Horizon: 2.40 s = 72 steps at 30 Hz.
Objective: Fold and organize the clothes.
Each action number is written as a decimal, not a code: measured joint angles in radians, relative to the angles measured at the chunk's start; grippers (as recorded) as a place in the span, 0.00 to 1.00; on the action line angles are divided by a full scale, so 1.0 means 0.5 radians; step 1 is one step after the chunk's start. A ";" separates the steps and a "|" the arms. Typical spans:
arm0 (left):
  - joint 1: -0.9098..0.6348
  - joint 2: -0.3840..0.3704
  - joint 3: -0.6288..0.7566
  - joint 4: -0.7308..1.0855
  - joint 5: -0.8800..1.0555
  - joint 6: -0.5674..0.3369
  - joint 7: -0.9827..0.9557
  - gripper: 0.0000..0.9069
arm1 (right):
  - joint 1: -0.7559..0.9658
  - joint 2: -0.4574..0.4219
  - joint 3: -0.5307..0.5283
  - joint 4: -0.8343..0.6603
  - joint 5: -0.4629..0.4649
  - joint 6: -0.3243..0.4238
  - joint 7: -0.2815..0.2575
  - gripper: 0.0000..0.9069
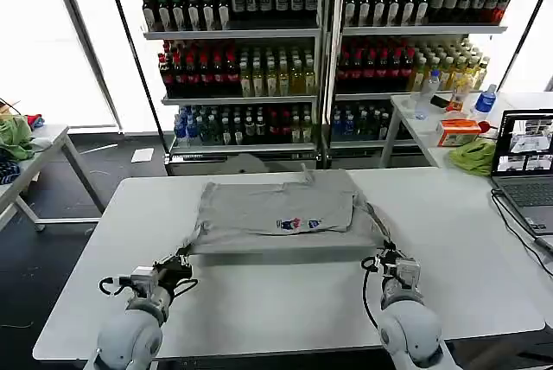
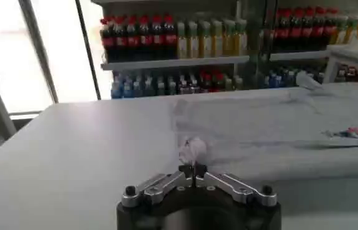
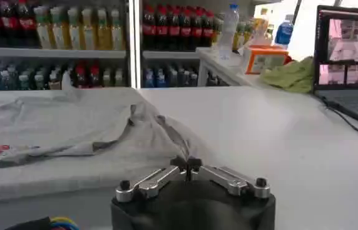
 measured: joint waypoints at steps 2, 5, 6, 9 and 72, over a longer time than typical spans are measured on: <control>0.072 0.005 -0.021 -0.071 0.007 0.000 -0.003 0.00 | -0.071 0.004 -0.006 0.069 -0.014 0.000 0.011 0.00; 0.182 0.006 -0.056 -0.171 0.009 0.000 -0.007 0.00 | -0.184 0.014 0.002 0.166 -0.048 0.001 0.011 0.00; 0.215 0.006 -0.067 -0.201 0.011 0.000 -0.008 0.00 | -0.221 0.019 0.005 0.191 -0.058 0.001 0.012 0.00; 0.321 -0.001 -0.101 -0.288 0.015 -0.002 -0.014 0.00 | -0.332 0.033 0.024 0.268 -0.076 0.003 0.012 0.00; 0.656 0.075 -0.431 -0.772 -0.204 0.058 0.049 1.00 | -0.212 -0.196 0.392 0.411 0.272 0.007 -0.102 1.00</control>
